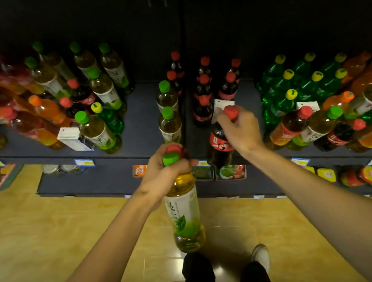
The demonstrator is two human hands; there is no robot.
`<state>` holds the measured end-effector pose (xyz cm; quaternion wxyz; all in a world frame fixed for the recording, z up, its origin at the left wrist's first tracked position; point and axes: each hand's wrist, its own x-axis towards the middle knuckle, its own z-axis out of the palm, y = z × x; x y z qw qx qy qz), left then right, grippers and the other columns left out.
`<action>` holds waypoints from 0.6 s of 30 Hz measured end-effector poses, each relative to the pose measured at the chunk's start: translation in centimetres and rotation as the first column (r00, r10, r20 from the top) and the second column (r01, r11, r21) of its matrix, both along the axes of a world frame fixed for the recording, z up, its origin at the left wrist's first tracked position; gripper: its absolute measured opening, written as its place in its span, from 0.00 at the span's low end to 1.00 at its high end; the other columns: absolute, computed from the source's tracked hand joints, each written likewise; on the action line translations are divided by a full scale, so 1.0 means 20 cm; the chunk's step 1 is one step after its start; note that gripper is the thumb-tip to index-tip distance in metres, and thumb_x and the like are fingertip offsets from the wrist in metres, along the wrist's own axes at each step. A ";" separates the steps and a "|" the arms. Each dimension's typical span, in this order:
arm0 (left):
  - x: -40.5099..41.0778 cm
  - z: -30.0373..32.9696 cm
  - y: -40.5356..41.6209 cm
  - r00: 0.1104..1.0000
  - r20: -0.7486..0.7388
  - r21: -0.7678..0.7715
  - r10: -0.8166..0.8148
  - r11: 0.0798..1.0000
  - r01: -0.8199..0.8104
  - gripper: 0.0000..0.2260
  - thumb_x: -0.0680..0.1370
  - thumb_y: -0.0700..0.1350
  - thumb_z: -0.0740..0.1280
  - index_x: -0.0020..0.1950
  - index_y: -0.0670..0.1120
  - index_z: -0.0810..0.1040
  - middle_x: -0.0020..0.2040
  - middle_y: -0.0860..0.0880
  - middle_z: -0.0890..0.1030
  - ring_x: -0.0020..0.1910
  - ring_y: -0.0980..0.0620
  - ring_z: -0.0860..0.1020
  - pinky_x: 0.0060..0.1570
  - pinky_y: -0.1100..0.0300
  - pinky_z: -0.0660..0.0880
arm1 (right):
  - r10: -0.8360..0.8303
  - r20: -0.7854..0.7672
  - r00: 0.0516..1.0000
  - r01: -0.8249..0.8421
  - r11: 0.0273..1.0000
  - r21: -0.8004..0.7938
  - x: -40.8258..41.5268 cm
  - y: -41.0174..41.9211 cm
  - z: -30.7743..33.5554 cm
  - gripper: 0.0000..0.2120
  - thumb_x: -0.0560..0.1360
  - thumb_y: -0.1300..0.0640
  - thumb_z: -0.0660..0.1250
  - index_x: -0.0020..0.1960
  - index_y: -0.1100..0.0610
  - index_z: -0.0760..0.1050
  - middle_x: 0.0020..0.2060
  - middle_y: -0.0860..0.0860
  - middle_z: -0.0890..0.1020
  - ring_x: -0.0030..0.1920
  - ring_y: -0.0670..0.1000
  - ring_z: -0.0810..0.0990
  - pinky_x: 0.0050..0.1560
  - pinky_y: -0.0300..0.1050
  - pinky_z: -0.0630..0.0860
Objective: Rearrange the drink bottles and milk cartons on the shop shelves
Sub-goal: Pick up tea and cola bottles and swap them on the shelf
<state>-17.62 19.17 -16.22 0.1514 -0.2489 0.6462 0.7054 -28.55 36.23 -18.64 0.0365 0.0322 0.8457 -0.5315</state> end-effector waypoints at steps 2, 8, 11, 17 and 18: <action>0.04 -0.03 -0.05 1.000 0.013 -0.004 0.013 1.000 -0.013 0.26 0.60 0.46 0.76 0.57 0.48 0.77 0.51 0.38 0.85 0.52 0.38 0.83 0.58 0.44 0.78 | 0.110 -0.011 0.994 -0.109 0.992 0.067 -0.01 -0.06 -0.04 0.19 0.79 0.52 0.68 0.36 0.63 0.70 0.27 0.51 0.70 0.28 0.43 0.67 0.32 0.31 0.65; 0.14 -0.11 -0.17 1.000 0.020 -0.029 0.021 0.999 -0.020 0.20 0.73 0.29 0.68 0.64 0.39 0.73 0.48 0.38 0.85 0.47 0.46 0.85 0.57 0.46 0.79 | 0.375 0.000 0.927 -0.332 0.822 0.463 -0.09 -0.18 -0.22 0.19 0.77 0.44 0.67 0.53 0.60 0.79 0.54 0.61 0.76 0.57 0.60 0.73 0.56 0.48 0.69; 0.16 -0.14 -0.20 1.000 0.011 -0.047 0.027 0.999 -0.026 0.19 0.73 0.28 0.68 0.62 0.38 0.74 0.49 0.37 0.85 0.49 0.44 0.85 0.59 0.41 0.77 | 0.346 0.009 0.938 -0.299 0.798 0.523 -0.12 -0.22 -0.29 0.19 0.76 0.42 0.68 0.50 0.59 0.77 0.50 0.57 0.77 0.51 0.61 0.76 0.49 0.51 0.72; 0.15 -0.18 -0.25 1.000 -0.005 -0.048 -0.001 0.999 0.001 0.20 0.71 0.31 0.69 0.62 0.38 0.74 0.47 0.41 0.86 0.50 0.45 0.84 0.59 0.39 0.76 | 0.345 0.093 0.934 -0.316 0.675 0.667 -0.21 -0.25 -0.36 0.12 0.79 0.53 0.68 0.49 0.62 0.74 0.54 0.62 0.77 0.53 0.64 0.77 0.45 0.50 0.70; 0.15 -0.19 -0.25 1.000 -0.009 -0.049 -0.011 0.999 0.010 0.19 0.71 0.30 0.69 0.62 0.38 0.74 0.47 0.41 0.86 0.50 0.45 0.84 0.59 0.39 0.77 | 0.356 0.104 0.929 -0.326 0.649 0.687 -0.22 -0.26 -0.36 0.12 0.79 0.54 0.68 0.52 0.64 0.74 0.56 0.63 0.77 0.55 0.65 0.77 0.46 0.51 0.71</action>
